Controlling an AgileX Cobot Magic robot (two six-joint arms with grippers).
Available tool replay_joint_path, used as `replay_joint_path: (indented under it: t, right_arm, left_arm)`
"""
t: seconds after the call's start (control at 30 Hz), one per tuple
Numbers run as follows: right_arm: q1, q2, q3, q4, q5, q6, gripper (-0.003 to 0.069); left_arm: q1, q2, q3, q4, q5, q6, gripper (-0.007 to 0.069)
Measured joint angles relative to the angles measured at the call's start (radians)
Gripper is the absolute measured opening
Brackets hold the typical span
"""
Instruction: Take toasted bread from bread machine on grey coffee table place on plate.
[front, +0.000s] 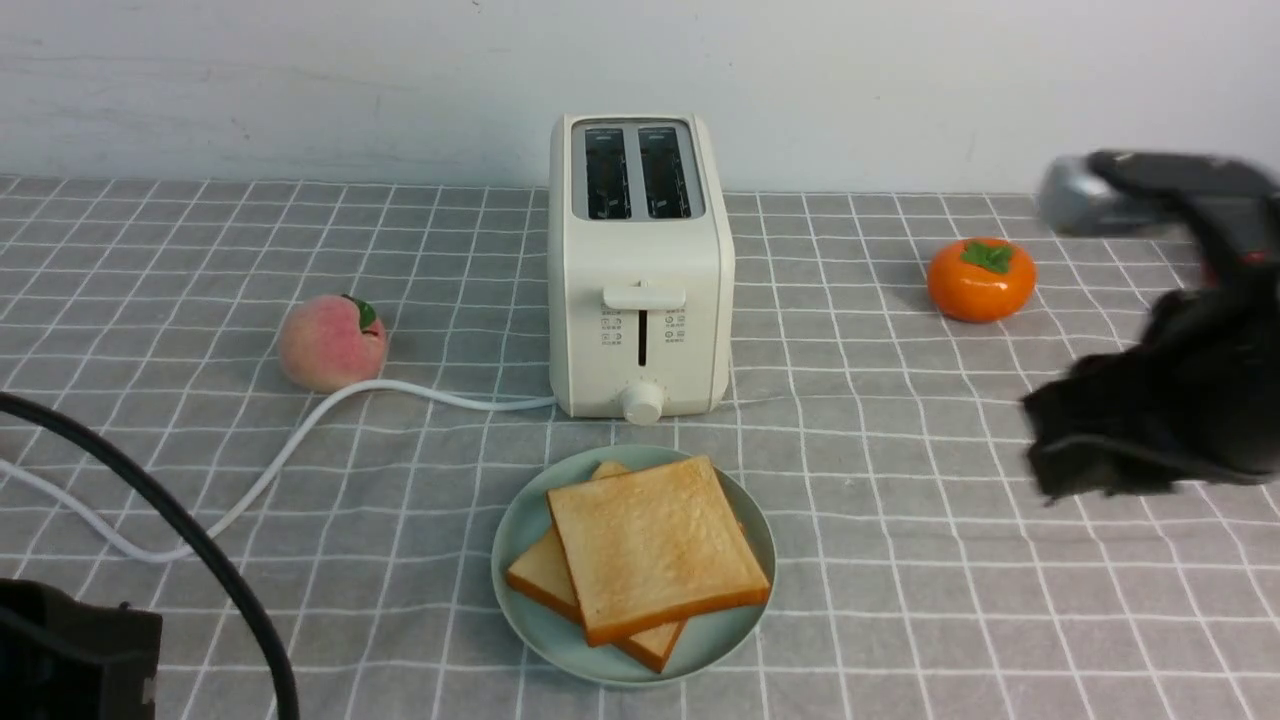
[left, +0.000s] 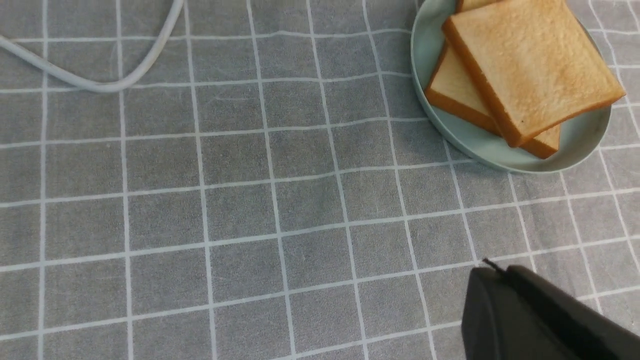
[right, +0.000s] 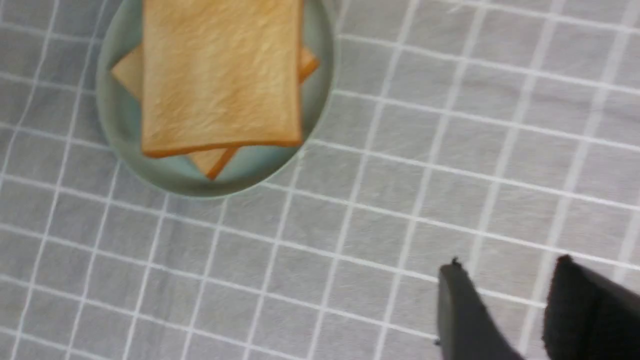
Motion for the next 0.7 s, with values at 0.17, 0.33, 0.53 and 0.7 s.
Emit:
replay_joint_path:
  t: [0.17,0.33,0.53,0.7]
  right_arm:
    - [0.0,-0.38,0.123,-0.221,-0.111,0.149,-0.0016]
    - [0.0,-0.807,0.454,-0.348,-0.385,0.285,-0.0015]
    - [0.0,-1.143,0.794,-0.514,-0.554,0.53,0.0]
    - [0.0,-1.121,0.86,-0.619,-0.575,0.615,0.001]
  left_arm:
    - [0.0,0.0,0.0,0.0,-0.071,-0.014,-0.0014]
    - [0.0,0.0,0.0,-0.007,-0.119,-0.018,-0.0014]
    - [0.001,-0.004,0.006,-0.021,-0.185,-0.018,-0.0014]
    - [0.001,-0.054,0.072,-0.04,-0.282,-0.019,-0.0014]
